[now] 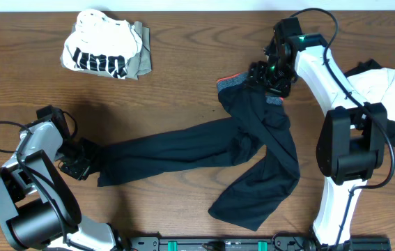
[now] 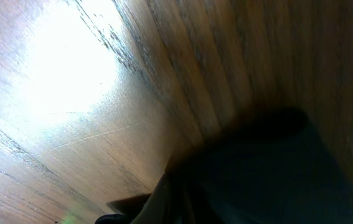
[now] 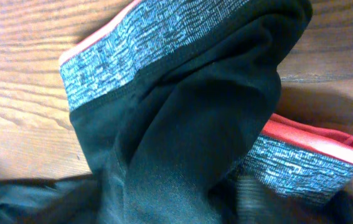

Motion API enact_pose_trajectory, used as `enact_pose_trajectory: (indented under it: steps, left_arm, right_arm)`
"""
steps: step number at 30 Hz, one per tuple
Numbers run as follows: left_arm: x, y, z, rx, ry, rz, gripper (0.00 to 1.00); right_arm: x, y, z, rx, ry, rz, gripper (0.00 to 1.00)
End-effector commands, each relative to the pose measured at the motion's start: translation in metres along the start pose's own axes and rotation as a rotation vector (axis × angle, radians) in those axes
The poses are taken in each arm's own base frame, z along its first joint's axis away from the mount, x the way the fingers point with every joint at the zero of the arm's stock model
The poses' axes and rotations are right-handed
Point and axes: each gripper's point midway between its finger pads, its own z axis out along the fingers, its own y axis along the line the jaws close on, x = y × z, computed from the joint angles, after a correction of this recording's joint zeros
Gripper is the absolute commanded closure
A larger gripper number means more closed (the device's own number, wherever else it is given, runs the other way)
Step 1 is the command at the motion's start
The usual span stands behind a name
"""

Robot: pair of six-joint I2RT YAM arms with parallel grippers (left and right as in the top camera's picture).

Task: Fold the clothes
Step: 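Grasp the waistband with the right gripper near the far right, then pull the waistband rightward with the right gripper, stretching the leggings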

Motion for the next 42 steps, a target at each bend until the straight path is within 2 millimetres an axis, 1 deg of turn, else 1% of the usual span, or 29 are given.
enact_pose_trajectory:
  steps: [1, 5, 7, 9, 11, 17, 21, 23, 26, 29, 34, 37, 42]
  left_arm:
    - [0.002, 0.020, 0.012, -0.088, 0.016, 0.001, 0.94]
    - [0.002, 0.020, 0.012, -0.088, 0.016, 0.001, 0.94]
    - [0.002, 0.020, 0.012, -0.088, 0.016, 0.001, 0.94]
    - [0.002, 0.020, 0.012, -0.089, 0.016, 0.001, 0.94]
    - [0.002, 0.020, 0.012, -0.088, 0.016, 0.006, 0.94]
    - [0.001, 0.019, 0.012, -0.084, 0.010, 0.017, 0.94]
    - [0.000, 0.018, 0.012, -0.082, 0.007, 0.018, 0.94]
    - [-0.001, 0.018, 0.012, -0.080, 0.004, 0.018, 0.94]
    - [-0.003, 0.017, 0.012, -0.075, -0.003, 0.019, 0.94]
    - [-0.004, 0.016, 0.012, -0.072, -0.009, 0.019, 0.94]
    - [-0.007, 0.017, 0.012, -0.083, -0.026, 0.019, 0.94]
    - [-0.012, 0.024, 0.011, -0.120, -0.050, 0.020, 0.94]
    - [-0.014, 0.025, 0.011, -0.122, -0.060, 0.014, 0.94]
  right_arm:
    - [0.004, 0.002, 0.007, -0.006, 0.017, 0.022, 0.57]
    - [0.004, 0.004, 0.009, -0.004, 0.017, 0.016, 0.70]
    - [0.004, 0.004, 0.012, -0.002, 0.021, 0.016, 0.75]
    - [0.005, 0.003, 0.016, 0.001, 0.028, 0.016, 0.90]
    - [0.005, 0.001, 0.019, 0.006, 0.032, 0.018, 0.99]
    - [-0.001, -0.013, 0.019, 0.077, 0.002, 0.028, 0.99]
    - [-0.009, -0.026, 0.014, 0.085, -0.017, 0.057, 0.99]
    - [-0.015, -0.040, 0.008, 0.088, -0.025, 0.091, 0.99]
    - [-0.023, -0.070, -0.003, 0.095, -0.032, 0.166, 0.99]
    - [-0.029, -0.102, -0.015, 0.102, -0.039, 0.203, 0.99]
    - [-0.034, -0.147, -0.031, 0.109, -0.051, 0.281, 0.99]
    - [-0.037, -0.169, -0.040, 0.109, -0.067, 0.332, 0.99]
    - [-0.036, -0.195, -0.050, 0.118, -0.078, 0.371, 0.99]
